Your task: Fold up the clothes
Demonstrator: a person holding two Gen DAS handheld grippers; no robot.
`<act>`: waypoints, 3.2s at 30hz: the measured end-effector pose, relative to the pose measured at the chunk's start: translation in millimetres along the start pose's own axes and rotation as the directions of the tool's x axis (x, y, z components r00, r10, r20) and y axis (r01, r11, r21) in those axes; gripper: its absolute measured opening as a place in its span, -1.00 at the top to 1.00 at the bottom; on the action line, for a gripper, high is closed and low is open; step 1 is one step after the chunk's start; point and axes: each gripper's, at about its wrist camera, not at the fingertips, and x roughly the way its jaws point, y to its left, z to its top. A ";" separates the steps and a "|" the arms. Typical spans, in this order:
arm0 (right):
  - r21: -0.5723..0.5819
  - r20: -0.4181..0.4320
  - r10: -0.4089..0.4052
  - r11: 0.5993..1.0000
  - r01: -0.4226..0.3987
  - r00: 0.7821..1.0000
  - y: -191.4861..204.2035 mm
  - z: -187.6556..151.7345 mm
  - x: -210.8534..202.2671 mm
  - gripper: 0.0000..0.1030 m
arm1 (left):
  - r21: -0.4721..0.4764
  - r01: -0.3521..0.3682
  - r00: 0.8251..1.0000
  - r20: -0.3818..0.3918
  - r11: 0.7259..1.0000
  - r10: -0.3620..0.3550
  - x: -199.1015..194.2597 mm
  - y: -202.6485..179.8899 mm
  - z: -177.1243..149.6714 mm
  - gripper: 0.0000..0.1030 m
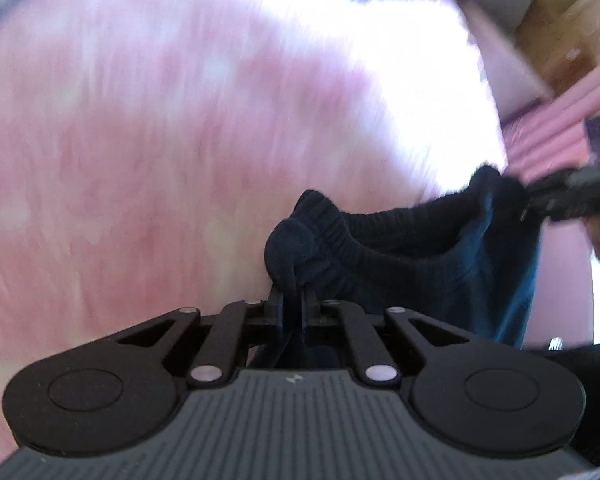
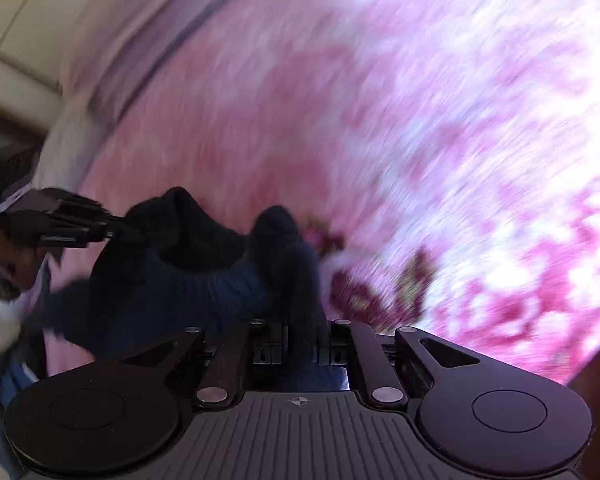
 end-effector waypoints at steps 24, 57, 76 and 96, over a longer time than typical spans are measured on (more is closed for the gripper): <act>0.168 0.272 -0.380 0.923 0.345 0.884 -147.3 103.9 -85.2 -0.24 | 0.099 -0.195 0.975 0.127 0.976 0.182 80.3 -37.3 199.0 0.05; -0.424 0.126 -0.297 0.847 0.322 0.946 -95.4 266.3 23.7 -0.07 | -0.140 -0.328 0.944 -0.013 0.934 0.330 26.7 7.2 15.3 0.05; -0.553 -0.030 -0.135 0.828 0.096 0.990 105.4 78.7 71.7 -0.10 | -0.075 -0.670 0.736 -0.199 0.739 0.647 -109.6 62.6 -254.4 -0.05; -0.724 -0.120 -0.231 0.685 0.073 0.966 235.6 -41.7 140.1 -0.10 | 0.025 -0.426 0.899 -0.105 0.905 0.426 -222.7 139.6 -336.1 0.85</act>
